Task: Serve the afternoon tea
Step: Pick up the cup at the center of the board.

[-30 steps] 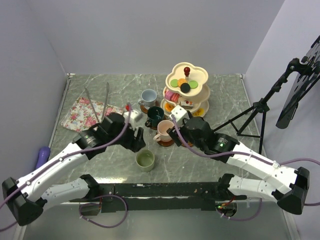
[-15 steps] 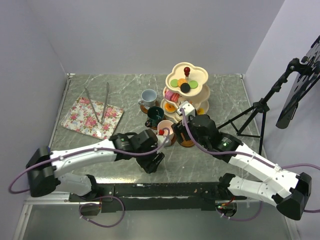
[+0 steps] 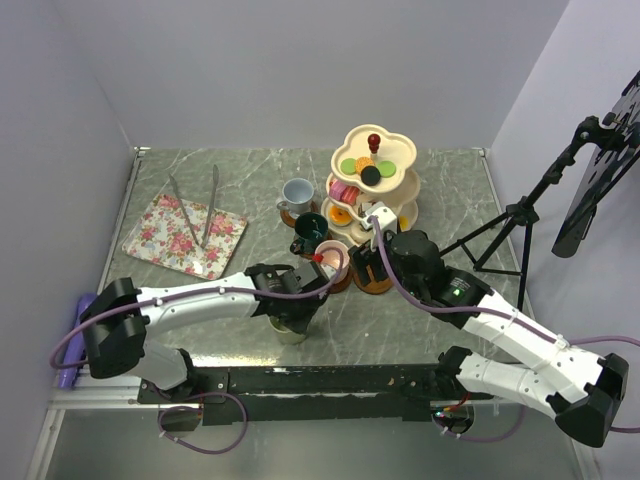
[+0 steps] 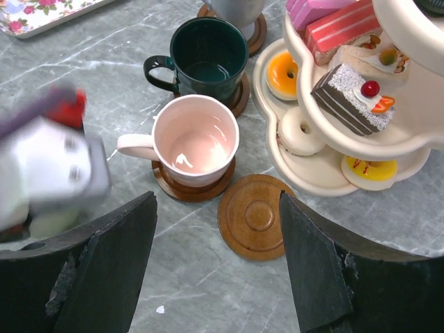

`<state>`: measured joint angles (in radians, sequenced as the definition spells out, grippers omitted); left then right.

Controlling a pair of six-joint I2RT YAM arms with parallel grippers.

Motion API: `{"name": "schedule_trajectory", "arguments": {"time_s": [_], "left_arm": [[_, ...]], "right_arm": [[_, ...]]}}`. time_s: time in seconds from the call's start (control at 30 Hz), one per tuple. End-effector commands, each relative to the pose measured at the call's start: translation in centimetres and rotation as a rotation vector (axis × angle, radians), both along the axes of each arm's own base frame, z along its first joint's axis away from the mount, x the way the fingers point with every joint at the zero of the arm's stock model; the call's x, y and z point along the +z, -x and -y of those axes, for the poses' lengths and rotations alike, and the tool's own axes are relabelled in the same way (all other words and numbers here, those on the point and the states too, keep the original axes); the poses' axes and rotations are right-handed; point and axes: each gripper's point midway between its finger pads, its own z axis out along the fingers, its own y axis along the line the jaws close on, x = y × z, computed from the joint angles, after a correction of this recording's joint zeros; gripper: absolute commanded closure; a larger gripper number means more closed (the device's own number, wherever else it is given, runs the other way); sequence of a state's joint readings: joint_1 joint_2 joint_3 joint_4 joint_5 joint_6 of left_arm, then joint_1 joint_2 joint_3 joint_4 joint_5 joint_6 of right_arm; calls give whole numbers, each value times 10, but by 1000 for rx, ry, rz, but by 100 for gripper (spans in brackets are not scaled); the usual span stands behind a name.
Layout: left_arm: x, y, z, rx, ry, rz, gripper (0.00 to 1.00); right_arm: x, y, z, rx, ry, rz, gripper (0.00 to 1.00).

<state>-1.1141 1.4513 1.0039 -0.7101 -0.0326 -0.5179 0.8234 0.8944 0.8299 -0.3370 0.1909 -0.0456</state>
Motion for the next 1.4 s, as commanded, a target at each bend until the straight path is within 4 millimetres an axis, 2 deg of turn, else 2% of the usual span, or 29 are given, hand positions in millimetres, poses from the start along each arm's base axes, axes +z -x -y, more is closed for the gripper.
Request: {"name": "schedule_trajectory", "arguments": {"time_s": [0.0, 0.1, 0.17, 0.23, 0.27, 0.33, 0.43, 0.53, 0.6, 0.67, 0.7, 0.77, 0.87, 0.93, 1.03, 1.1, 1.17, 1.27, 1.37], "left_arm": [[15, -29, -12, 427, 2, -5, 99], [15, -53, -30, 673, 29, -43, 99], [20, -69, -41, 768, 35, -19, 99], [28, -87, -53, 852, 36, 13, 94], [31, -94, -55, 877, 55, 13, 87], [32, -106, -58, 924, 103, -4, 83], [26, -110, -60, 932, 120, -38, 74], [30, -113, -57, 889, 123, -31, 63], [42, -117, -57, 845, 130, 3, 53], [63, -122, -56, 774, 161, 58, 37], [73, -124, -58, 730, 166, 94, 33], [89, -125, -63, 668, 171, 152, 28], [107, -122, -77, 572, 146, 234, 26], [100, -118, -91, 500, 88, 233, 25], [74, -113, -129, 517, -59, 161, 29], [60, -107, -142, 525, -84, 88, 31], [48, -103, -146, 533, -86, 30, 33], [38, -108, -150, 553, -94, 18, 37], [39, -119, -137, 512, -38, 27, 37]], "right_arm": [[22, -3, -1, 9, -39, 57, 23], [21, -4, -1, 12, -27, 60, 23], [18, -4, -2, 16, -27, 55, 23], [16, -4, -2, 12, -34, 49, 23], [15, -4, -3, 9, -39, 44, 23], [13, -3, -3, 7, -46, 37, 23], [12, -2, -2, -2, -55, 33, 23], [11, -2, 2, -14, -49, 37, 23], [10, -2, 5, -24, -46, 39, 23], [9, -1, 6, -29, -47, 40, 23], [10, -1, 7, -32, -52, 42, 23], [10, -1, 7, -35, -58, 42, 23], [10, -1, 8, -41, -58, 45, 23], [11, -2, 9, -46, -56, 47, 23], [16, -3, 10, -51, -58, 60, 23], [18, -4, 11, -57, -57, 65, 23], [19, -5, 12, -62, -55, 69, 23], [20, -6, 12, -61, -51, 71, 23], [20, -8, 11, -57, -40, 73, 23]]}}
